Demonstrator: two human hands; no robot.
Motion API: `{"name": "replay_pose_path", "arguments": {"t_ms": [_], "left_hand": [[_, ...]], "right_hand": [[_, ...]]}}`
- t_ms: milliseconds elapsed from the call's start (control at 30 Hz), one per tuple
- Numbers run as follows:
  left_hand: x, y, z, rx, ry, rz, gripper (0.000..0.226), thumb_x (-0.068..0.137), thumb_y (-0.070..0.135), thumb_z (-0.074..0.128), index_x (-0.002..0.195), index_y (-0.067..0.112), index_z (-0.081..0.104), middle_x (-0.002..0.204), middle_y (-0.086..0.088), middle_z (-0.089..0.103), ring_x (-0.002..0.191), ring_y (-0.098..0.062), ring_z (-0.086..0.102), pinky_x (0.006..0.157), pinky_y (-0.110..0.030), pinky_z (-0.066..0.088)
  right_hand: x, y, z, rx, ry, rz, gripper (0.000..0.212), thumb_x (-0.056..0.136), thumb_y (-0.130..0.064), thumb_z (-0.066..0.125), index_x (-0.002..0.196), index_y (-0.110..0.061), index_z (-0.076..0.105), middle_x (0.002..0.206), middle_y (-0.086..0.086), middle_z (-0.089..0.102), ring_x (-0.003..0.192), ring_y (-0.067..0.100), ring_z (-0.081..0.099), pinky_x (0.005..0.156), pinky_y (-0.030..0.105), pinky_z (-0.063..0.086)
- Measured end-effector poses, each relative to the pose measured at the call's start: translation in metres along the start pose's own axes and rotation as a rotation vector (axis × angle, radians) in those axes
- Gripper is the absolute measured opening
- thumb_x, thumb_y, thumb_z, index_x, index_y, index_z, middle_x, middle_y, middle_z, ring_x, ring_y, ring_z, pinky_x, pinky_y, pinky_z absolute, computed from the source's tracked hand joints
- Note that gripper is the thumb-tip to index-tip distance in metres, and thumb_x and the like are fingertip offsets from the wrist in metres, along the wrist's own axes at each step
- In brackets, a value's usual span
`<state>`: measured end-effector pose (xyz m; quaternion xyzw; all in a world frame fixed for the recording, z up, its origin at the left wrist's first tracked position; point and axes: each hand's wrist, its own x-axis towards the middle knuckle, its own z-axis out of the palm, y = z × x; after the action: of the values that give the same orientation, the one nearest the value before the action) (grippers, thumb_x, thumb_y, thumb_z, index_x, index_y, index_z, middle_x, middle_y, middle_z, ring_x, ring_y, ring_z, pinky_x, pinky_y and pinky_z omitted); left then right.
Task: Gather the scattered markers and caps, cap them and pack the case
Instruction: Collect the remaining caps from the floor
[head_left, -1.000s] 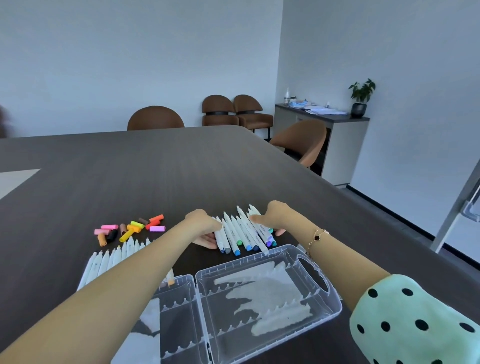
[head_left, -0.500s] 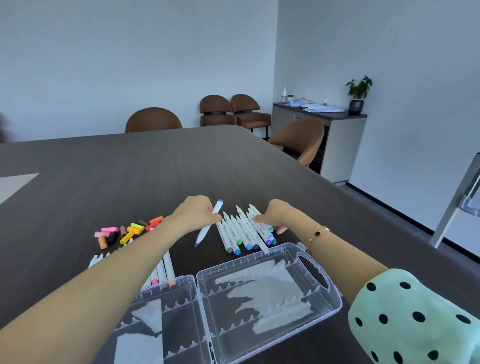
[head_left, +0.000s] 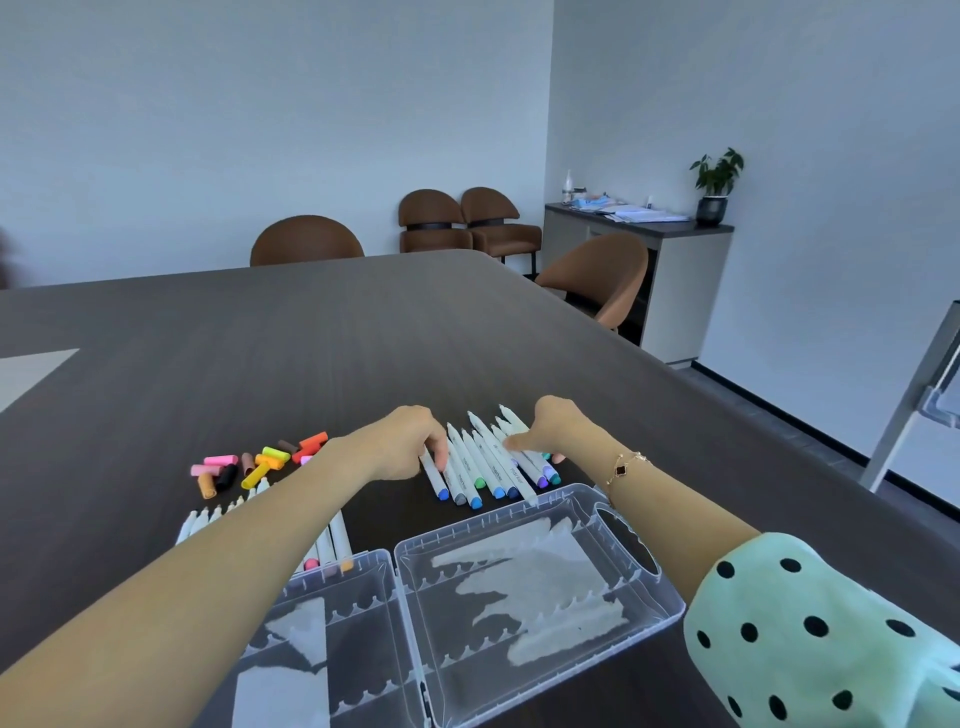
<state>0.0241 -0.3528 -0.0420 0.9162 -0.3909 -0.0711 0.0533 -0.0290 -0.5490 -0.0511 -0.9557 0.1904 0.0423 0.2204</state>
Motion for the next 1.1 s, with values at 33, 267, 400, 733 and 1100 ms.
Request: {"name": "replay_pose_path", "arguments": {"t_ms": [33, 267, 400, 733, 1100], "left_hand": [[-0.001, 0.0, 0.0, -0.012, -0.008, -0.003, 0.031, 0.084, -0.01, 0.056, 0.093, 0.016, 0.071, 0.111, 0.001, 0.05, 0.094, -0.011, 0.05, 0.061, -0.01, 0.036], [-0.004, -0.001, 0.005, -0.173, 0.125, -0.223, 0.017, 0.092, 0.02, 0.053, 0.106, 0.011, 0.048, 0.092, -0.003, 0.051, 0.077, -0.013, 0.053, 0.063, -0.025, 0.045], [-0.001, 0.007, 0.014, -0.239, -0.017, -0.309, 0.041, 0.099, 0.041, 0.039, 0.119, 0.006, 0.04, 0.08, 0.0, 0.052, 0.064, -0.008, 0.048, 0.055, -0.021, 0.038], [0.005, 0.019, 0.027, -0.029, 0.158, -0.056, 0.061, 0.092, 0.061, 0.034, 0.143, 0.027, 0.031, 0.155, -0.003, 0.02, 0.142, -0.026, 0.018, 0.114, -0.043, 0.018], [0.03, 0.029, 0.052, -0.057, 0.128, -0.274, 0.066, 0.095, 0.061, 0.022, 0.151, 0.035, 0.0, 0.159, -0.003, -0.011, 0.146, -0.027, -0.012, 0.114, -0.053, -0.009]], "right_hand": [[0.0, 0.001, 0.001, -0.004, 0.013, -0.004, 0.046, 0.092, -0.04, 0.057, 0.115, 0.0, 0.057, 0.094, 0.01, 0.053, 0.082, 0.02, 0.055, 0.06, 0.017, 0.043], [0.002, 0.009, 0.002, -0.007, 0.025, 0.013, 0.045, 0.095, -0.044, 0.049, 0.11, -0.003, 0.056, 0.094, 0.011, 0.057, 0.07, 0.017, 0.052, 0.062, 0.018, 0.044], [0.009, 0.018, 0.012, -0.147, 0.057, 0.042, 0.056, 0.089, -0.063, 0.042, 0.091, -0.009, 0.056, 0.069, 0.002, 0.05, 0.071, 0.015, 0.055, 0.069, 0.025, 0.045], [0.007, 0.027, 0.01, -0.156, 0.064, -0.029, 0.062, 0.084, -0.07, 0.041, 0.06, -0.013, 0.048, 0.057, 0.002, 0.045, 0.052, 0.011, 0.043, 0.054, 0.023, 0.036], [0.008, 0.044, 0.006, -0.057, -0.019, -0.052, 0.054, 0.086, -0.063, 0.047, 0.064, -0.013, 0.048, 0.059, 0.003, 0.042, 0.051, 0.01, 0.038, 0.054, 0.021, 0.032]]}}
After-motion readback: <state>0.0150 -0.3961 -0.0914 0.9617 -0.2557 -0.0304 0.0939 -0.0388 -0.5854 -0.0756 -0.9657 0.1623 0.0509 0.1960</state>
